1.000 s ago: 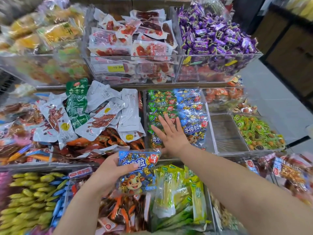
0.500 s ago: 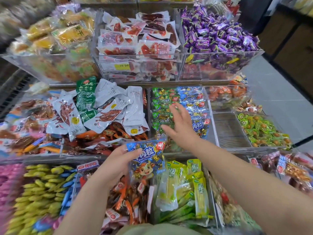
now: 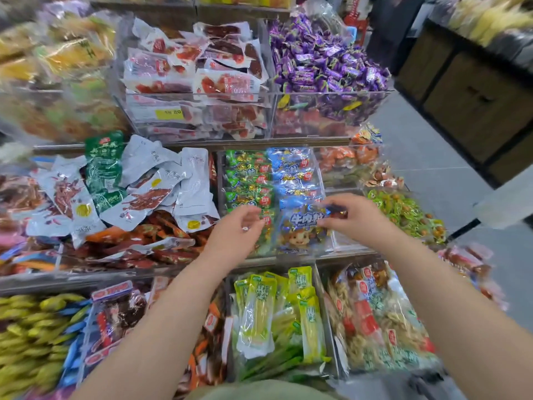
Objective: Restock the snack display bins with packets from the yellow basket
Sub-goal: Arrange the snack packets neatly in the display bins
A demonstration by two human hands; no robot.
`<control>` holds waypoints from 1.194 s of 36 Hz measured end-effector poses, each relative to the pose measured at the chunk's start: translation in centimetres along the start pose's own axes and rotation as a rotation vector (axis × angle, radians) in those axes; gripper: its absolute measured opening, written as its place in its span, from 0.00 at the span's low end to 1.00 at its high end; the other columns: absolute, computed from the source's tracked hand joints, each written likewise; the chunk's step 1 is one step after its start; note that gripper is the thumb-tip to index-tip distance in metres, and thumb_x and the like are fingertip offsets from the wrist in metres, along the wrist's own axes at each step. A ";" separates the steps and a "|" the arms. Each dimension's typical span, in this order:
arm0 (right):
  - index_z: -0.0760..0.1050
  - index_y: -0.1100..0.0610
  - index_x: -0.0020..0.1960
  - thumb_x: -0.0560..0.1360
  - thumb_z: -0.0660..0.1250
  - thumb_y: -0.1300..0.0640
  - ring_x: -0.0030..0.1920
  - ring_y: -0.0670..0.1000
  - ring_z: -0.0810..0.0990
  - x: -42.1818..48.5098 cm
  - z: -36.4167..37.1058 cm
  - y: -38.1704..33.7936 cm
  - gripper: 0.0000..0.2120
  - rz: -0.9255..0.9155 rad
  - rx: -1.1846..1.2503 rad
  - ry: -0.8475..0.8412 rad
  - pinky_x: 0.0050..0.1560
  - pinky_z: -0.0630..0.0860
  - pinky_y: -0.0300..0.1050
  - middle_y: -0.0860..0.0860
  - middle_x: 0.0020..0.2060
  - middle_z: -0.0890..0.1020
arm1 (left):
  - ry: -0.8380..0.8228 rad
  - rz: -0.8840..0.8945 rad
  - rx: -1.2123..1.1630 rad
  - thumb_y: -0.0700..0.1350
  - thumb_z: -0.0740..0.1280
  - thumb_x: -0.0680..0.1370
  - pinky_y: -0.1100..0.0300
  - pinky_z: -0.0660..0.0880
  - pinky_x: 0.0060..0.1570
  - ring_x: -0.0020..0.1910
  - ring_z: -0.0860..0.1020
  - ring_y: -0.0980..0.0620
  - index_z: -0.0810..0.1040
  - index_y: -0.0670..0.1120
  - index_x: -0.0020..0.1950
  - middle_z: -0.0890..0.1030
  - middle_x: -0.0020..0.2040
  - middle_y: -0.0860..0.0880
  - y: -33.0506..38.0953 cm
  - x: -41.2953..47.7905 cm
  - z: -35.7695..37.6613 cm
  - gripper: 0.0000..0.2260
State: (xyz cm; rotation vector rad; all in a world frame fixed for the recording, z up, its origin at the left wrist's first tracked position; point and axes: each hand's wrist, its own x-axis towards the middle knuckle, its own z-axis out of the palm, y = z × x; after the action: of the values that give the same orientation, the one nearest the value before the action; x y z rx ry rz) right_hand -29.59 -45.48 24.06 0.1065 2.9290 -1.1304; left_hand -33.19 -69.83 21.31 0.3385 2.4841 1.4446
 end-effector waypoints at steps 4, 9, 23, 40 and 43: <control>0.79 0.56 0.56 0.69 0.75 0.56 0.45 0.45 0.75 2.5 -1.8 1.1 0.16 -0.014 -0.150 0.117 0.50 0.69 0.36 0.47 0.46 0.76 | -0.014 0.164 0.445 0.46 0.70 0.75 0.55 0.61 0.69 0.73 0.63 0.46 0.67 0.46 0.73 0.70 0.71 0.47 -0.6 3.0 1.2 0.27; 0.78 0.55 0.57 0.73 0.70 0.57 0.48 0.53 0.77 5.4 1.0 0.4 0.13 -0.123 -0.442 -0.038 0.52 0.75 0.47 0.52 0.47 0.78 | -0.168 0.117 0.949 0.58 0.74 0.69 0.42 0.44 0.74 0.77 0.41 0.39 0.43 0.49 0.79 0.44 0.80 0.45 -2.2 6.9 3.0 0.50; 0.22 0.48 0.70 0.72 0.66 0.41 0.74 0.59 0.32 4.7 9.2 3.6 0.53 -0.150 -0.834 -0.092 0.61 0.18 0.55 0.57 0.75 0.36 | -0.134 0.026 1.203 0.66 0.65 0.74 0.43 0.51 0.74 0.77 0.42 0.37 0.30 0.48 0.76 0.37 0.78 0.38 -4.2 6.9 4.5 0.51; 0.28 0.52 0.74 0.66 0.62 0.27 0.76 0.56 0.39 9.6 9.7 4.7 0.58 -0.174 -0.914 -0.161 0.72 0.38 0.60 0.53 0.77 0.40 | -0.241 -0.140 1.283 0.72 0.69 0.65 0.39 0.33 0.70 0.72 0.28 0.34 0.11 0.49 0.56 0.24 0.71 0.34 -4.4 9.6 4.2 0.64; 0.24 0.53 0.71 0.67 0.62 0.28 0.76 0.56 0.37 8.5 9.8 5.6 0.57 -0.203 -0.919 -0.153 0.71 0.34 0.58 0.55 0.76 0.38 | -0.253 -0.147 1.276 0.71 0.70 0.64 0.39 0.34 0.71 0.72 0.27 0.34 0.09 0.49 0.54 0.20 0.66 0.35 -4.5 9.6 4.2 0.66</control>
State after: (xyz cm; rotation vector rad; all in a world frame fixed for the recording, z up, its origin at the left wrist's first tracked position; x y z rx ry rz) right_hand -37.95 -47.38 12.79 -0.2662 3.0198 0.2742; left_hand -41.18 -65.57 14.44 0.4717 2.7469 -0.3836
